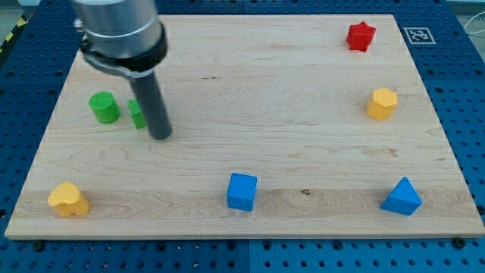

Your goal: Move the green star towards the center

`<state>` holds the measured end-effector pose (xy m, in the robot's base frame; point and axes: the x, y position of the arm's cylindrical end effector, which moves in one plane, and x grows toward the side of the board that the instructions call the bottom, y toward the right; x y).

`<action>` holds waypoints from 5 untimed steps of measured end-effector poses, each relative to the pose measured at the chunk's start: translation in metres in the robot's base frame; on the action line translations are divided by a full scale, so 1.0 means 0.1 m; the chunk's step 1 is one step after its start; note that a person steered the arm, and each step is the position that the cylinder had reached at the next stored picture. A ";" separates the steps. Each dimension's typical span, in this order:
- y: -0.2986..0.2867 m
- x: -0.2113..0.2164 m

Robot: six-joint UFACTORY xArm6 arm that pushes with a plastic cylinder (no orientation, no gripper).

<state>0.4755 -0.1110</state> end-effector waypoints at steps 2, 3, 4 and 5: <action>0.32 0.00; 0.13 0.18; -0.09 0.33; -0.23 0.38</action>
<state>0.5139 -0.1337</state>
